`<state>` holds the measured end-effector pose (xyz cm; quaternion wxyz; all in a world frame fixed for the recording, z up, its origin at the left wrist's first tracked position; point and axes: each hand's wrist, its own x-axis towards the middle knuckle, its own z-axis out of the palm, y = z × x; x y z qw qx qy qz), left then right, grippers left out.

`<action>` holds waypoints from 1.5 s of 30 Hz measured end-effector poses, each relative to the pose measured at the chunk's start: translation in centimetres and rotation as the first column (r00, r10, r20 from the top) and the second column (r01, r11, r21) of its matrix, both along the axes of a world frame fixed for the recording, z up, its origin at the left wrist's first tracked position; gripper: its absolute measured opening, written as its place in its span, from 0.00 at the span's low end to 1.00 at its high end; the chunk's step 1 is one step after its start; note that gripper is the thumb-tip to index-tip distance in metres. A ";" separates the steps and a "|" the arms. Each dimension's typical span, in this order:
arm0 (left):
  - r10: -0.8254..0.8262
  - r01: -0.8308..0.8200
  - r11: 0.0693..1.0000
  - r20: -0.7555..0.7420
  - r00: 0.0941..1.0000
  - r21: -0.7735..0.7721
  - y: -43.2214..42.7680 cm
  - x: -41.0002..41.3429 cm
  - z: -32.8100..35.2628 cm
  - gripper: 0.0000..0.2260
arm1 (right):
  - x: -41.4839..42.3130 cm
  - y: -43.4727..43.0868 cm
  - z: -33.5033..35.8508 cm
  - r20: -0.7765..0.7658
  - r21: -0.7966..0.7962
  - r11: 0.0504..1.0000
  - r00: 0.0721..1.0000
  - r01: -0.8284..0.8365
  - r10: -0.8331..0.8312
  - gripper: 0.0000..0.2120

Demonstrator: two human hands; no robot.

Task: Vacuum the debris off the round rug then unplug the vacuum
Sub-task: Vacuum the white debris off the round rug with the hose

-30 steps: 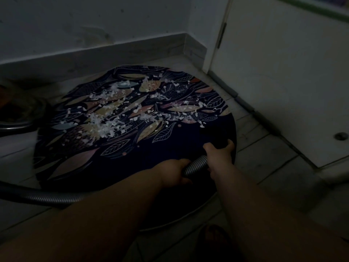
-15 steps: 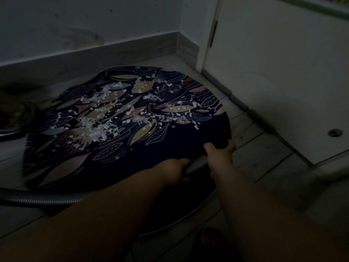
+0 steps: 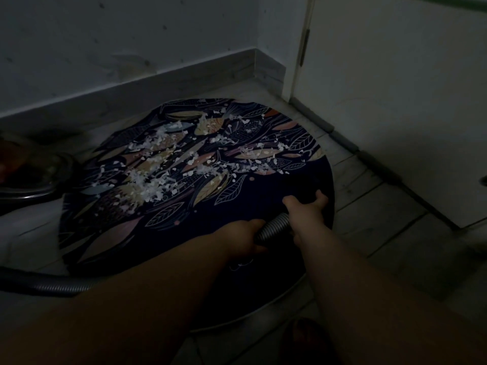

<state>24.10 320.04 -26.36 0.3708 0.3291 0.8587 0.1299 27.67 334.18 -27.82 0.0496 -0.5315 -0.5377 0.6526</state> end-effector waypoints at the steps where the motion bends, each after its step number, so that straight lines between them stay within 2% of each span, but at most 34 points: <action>1: 0.008 -0.008 1.000 0.004 1.000 -0.004 -0.2 0.0 0.1 0.27 | 0.0 -0.1 0.0 -0.006 -0.010 1.000 1.000 -0.015 0.015 0.40; 23: 0.028 -0.028 1.000 0.014 1.000 0.000 1.9 -1.5 -0.7 0.26 | -1.6 1.3 -0.8 -0.014 0.023 0.998 0.999 0.050 -0.050 0.40; 31: 0.078 -0.078 0.997 0.010 0.997 -0.017 0.3 -1.2 -0.3 0.27 | -2.5 0.2 -0.6 0.028 -0.007 0.999 0.999 -0.045 0.045 0.40; 45: 0.149 -0.150 0.988 -0.008 0.989 -0.044 -2.8 -0.2 0.7 0.28 | -2.9 -2.7 -0.6 -0.016 -0.045 0.982 0.983 -0.184 0.183 0.39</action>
